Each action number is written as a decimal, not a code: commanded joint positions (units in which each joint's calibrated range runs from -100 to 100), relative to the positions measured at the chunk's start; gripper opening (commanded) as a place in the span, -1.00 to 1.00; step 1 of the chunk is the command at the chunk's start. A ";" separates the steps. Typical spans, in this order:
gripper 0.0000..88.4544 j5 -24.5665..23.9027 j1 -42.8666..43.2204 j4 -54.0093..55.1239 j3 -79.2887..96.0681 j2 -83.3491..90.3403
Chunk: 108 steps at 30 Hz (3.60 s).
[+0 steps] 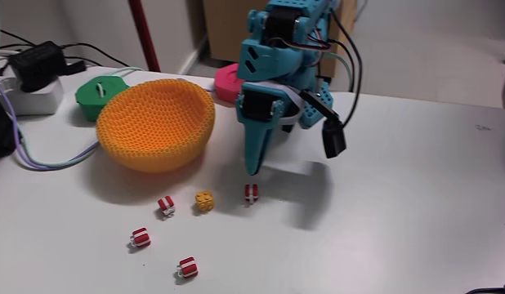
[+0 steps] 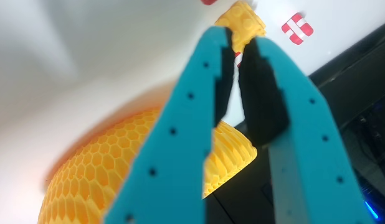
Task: Place cube pieces into the yellow basket
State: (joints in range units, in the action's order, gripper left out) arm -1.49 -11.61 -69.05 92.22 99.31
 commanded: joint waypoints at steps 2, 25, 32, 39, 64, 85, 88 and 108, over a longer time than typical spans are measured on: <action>-1.00 0.05 0.24 -0.11 -0.40 0.69; -1.00 0.05 0.24 -0.11 -0.40 0.69; -1.00 -0.10 2.38 0.42 -0.31 0.69; -1.00 -0.98 3.40 5.37 -3.29 -13.04; -0.47 -0.68 1.82 5.63 -24.86 -43.53; -0.52 3.17 -1.26 15.45 -26.50 -65.32; -0.66 4.25 -0.98 17.70 -26.50 -67.21; -1.00 15.09 -43.38 7.11 -55.58 -63.42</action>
State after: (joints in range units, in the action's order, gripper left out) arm 9.69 -44.87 -63.95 35.47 33.89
